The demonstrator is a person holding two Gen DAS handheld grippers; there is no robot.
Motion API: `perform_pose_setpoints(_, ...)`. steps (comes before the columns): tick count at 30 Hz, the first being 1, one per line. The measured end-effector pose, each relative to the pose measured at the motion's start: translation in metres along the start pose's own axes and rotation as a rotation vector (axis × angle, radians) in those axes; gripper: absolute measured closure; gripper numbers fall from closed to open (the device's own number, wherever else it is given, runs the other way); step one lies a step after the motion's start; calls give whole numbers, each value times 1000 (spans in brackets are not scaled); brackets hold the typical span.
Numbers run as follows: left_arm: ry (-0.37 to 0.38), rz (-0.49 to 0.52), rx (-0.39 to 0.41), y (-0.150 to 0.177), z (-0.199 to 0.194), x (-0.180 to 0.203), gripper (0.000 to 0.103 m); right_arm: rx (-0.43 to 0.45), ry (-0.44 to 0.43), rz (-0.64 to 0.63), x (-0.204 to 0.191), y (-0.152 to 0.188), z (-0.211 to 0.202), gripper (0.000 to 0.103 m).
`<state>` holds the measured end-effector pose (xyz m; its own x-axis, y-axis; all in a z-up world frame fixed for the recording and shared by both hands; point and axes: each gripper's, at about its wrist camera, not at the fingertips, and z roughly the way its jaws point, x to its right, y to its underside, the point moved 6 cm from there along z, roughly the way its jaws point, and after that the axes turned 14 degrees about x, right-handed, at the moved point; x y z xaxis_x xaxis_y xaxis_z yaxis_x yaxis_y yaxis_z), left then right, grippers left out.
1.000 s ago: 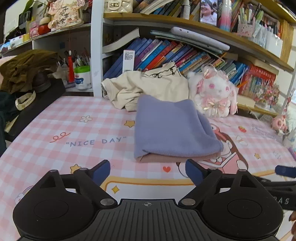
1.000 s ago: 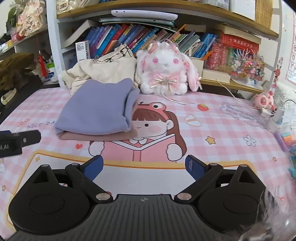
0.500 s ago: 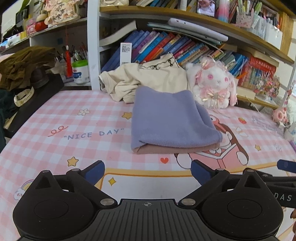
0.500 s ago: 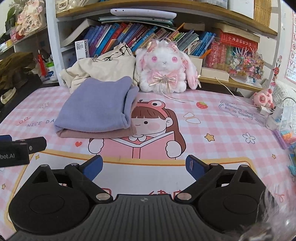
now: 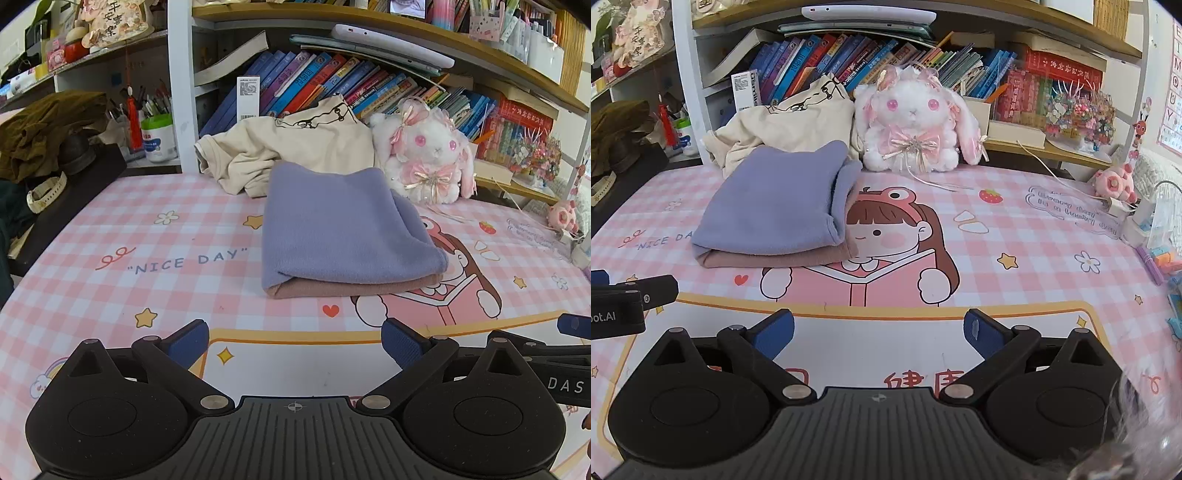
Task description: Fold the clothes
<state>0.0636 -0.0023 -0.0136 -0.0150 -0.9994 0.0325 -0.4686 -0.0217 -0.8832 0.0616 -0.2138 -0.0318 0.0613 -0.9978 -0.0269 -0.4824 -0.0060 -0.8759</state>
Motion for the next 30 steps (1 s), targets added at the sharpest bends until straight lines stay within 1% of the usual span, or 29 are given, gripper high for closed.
perform_pose_setpoints(5, -3, 11, 5, -1, 0, 1, 2, -2, 0, 0, 0, 0, 1, 3)
perform_pose_setpoints(10, -10, 28, 7, -2, 2, 3, 0, -4, 0, 0, 0, 0, 3, 3)
perform_pose_setpoints(15, -2, 29, 13, -3, 2, 3, 0, -12, -3, 5, 0, 1, 5, 3)
perform_pose_setpoints(30, -15, 19, -10, -1, 4, 0, 0, -19, -9, -2, -2, 0, 6, 3)
